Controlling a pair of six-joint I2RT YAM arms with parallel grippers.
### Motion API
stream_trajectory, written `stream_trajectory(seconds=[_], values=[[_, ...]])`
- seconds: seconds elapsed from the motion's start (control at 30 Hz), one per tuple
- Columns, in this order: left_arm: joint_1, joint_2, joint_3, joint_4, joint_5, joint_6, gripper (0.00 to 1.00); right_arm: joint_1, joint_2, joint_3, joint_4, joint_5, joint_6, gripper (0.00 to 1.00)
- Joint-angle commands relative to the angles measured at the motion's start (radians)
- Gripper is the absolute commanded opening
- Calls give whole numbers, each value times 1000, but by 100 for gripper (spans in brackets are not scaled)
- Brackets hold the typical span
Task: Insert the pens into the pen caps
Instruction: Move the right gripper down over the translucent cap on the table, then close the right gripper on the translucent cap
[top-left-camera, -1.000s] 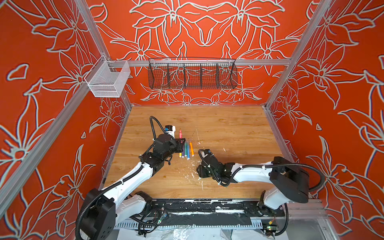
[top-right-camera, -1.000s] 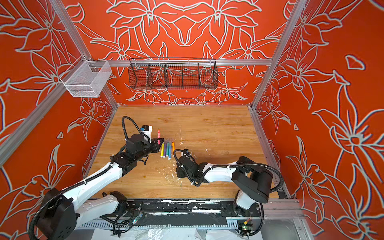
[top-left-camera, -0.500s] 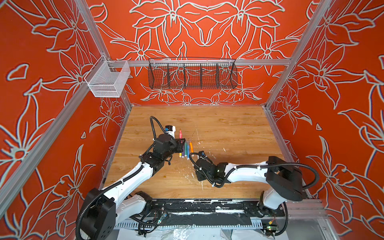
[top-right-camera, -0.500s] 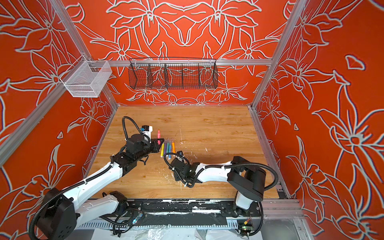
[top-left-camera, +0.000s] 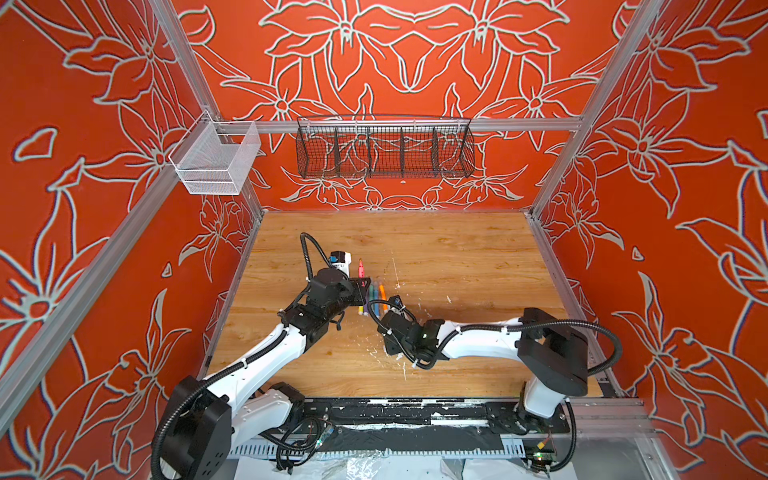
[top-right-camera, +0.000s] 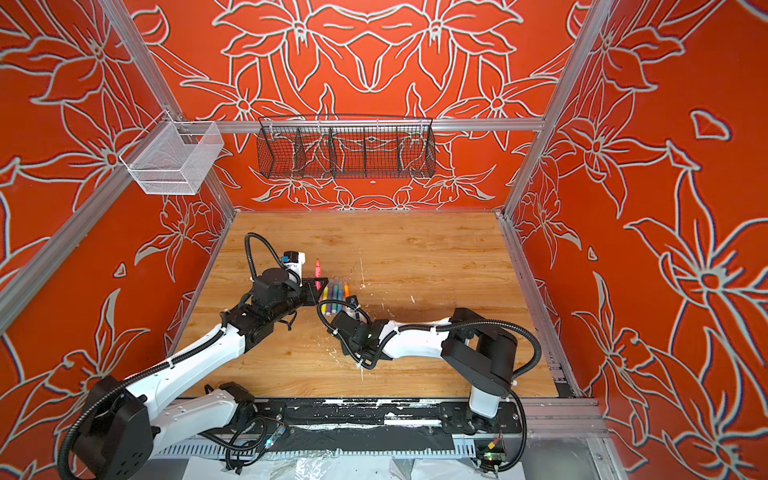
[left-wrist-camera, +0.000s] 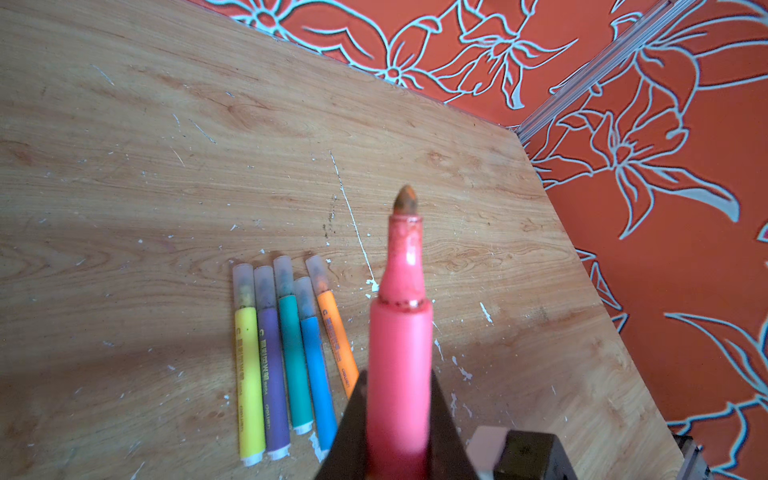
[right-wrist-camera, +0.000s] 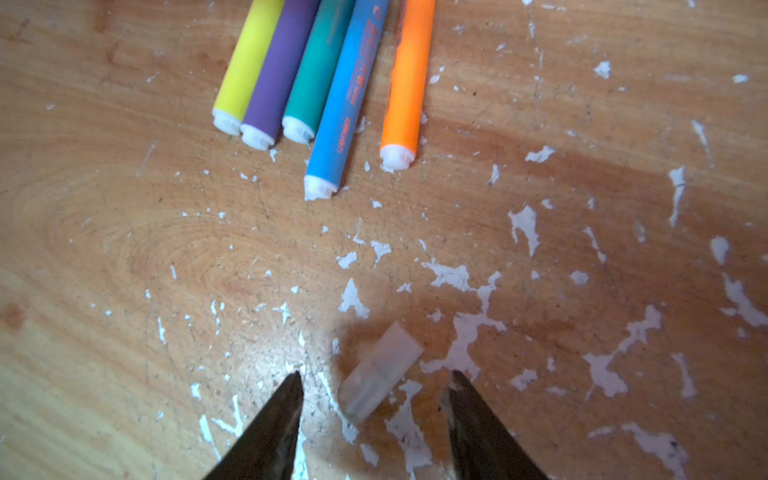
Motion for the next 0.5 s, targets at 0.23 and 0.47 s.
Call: stream_trajectory(seconds=[0.23,0.47], values=[[3,-19,1,0,0,-10,0,3,36,16,-85,89,13,44],[3,-15,0,4,6,-13,0,2,9,-22,-87,95,17,33]])
